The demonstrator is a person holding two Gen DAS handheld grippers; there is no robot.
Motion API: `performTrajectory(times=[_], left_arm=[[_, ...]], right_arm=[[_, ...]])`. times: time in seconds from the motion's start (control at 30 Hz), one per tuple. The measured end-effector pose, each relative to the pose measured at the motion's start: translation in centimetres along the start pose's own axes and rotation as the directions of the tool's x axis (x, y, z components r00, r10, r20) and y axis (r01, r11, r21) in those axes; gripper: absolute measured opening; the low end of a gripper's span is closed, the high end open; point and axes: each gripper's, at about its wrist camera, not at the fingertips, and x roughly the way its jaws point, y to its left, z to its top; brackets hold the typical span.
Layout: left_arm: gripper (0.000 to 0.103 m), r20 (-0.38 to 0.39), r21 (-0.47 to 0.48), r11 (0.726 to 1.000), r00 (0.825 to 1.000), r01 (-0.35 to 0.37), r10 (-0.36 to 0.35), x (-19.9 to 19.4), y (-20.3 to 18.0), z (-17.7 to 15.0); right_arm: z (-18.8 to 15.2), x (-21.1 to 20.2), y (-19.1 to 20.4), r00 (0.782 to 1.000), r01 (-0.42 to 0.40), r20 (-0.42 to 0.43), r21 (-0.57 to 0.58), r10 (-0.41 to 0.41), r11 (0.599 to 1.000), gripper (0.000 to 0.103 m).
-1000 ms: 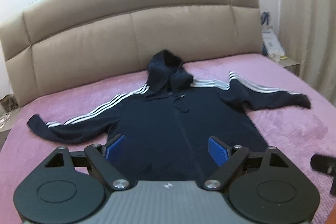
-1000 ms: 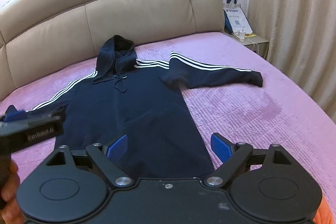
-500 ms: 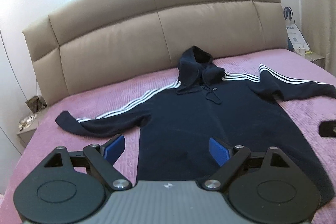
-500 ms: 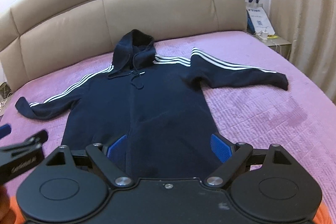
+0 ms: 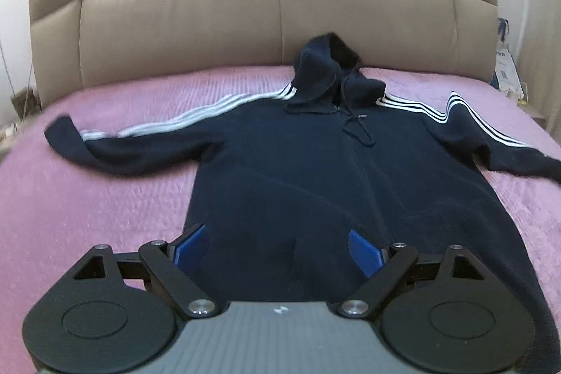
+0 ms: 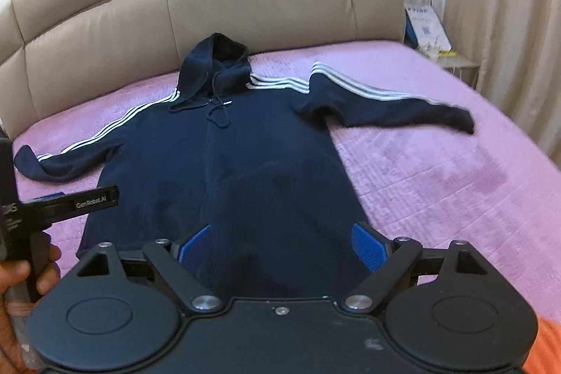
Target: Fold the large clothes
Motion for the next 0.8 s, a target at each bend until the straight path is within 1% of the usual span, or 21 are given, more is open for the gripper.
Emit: performTrajectory(times=[0.07, 0.13, 0.2, 0.27, 0.33, 0.5, 0.63, 0.7, 0.8], left_arm=[[0.089, -0.008, -0.014, 1.000, 1.000, 0.006, -0.006, 0.0, 0.4, -0.1], [0.089, -0.005, -0.018, 0.999, 1.000, 0.030, -0.030, -0.5, 0.6, -0.3], [0.089, 0.024, -0.001, 0.999, 0.999, 0.036, -0.036, -1.3, 0.5, -0.5], [0.089, 0.041, 0.007, 1.000, 0.999, 0.024, -0.024, -1.8, 0.3, -0.5], [0.089, 0.041, -0.012, 0.999, 0.998, 0.038, -0.038, -2.3, 0.5, -0.3], [0.089, 0.051, -0.034, 0.999, 0.998, 0.041, -0.039, -3.2, 0.9, -0.4], [0.089, 0.061, -0.066, 0.997, 0.998, 0.037, -0.033, -3.8, 1.5, -0.2], [0.089, 0.080, -0.067, 0.997, 0.996, 0.029, -0.023, -4.3, 1.4, 0.0], [0.089, 0.135, -0.062, 0.998, 0.991, 0.010, -0.002, -5.5, 0.9, 0.5]], right_arm=[[0.0, -1.0, 0.1, 0.999, 0.030, 0.016, -0.022, -0.030, 0.999, 0.102], [0.1, -1.9, 0.0, 0.998, 0.047, 0.033, -0.026, -0.046, 0.999, 0.102], [0.3, -2.4, -0.2, 0.998, 0.054, 0.030, -0.013, -0.054, 0.998, 0.102], [0.2, -2.9, -0.4, 0.999, 0.037, 0.023, 0.006, -0.037, 0.999, 0.102], [0.2, -3.3, -0.3, 0.999, 0.030, 0.026, 0.011, -0.030, 1.000, 0.102], [-0.1, -4.1, 0.5, 0.998, 0.042, 0.054, -0.028, -0.041, 0.999, 0.102], [-0.3, -3.8, 0.8, 0.999, 0.016, 0.050, -0.039, -0.014, 0.999, 0.102], [-0.5, -3.4, 1.0, 0.999, 0.013, 0.048, -0.050, -0.010, 0.999, 0.102], [-0.6, -2.3, 1.2, 1.000, 0.000, 0.030, -0.064, 0.002, 0.998, 0.102]])
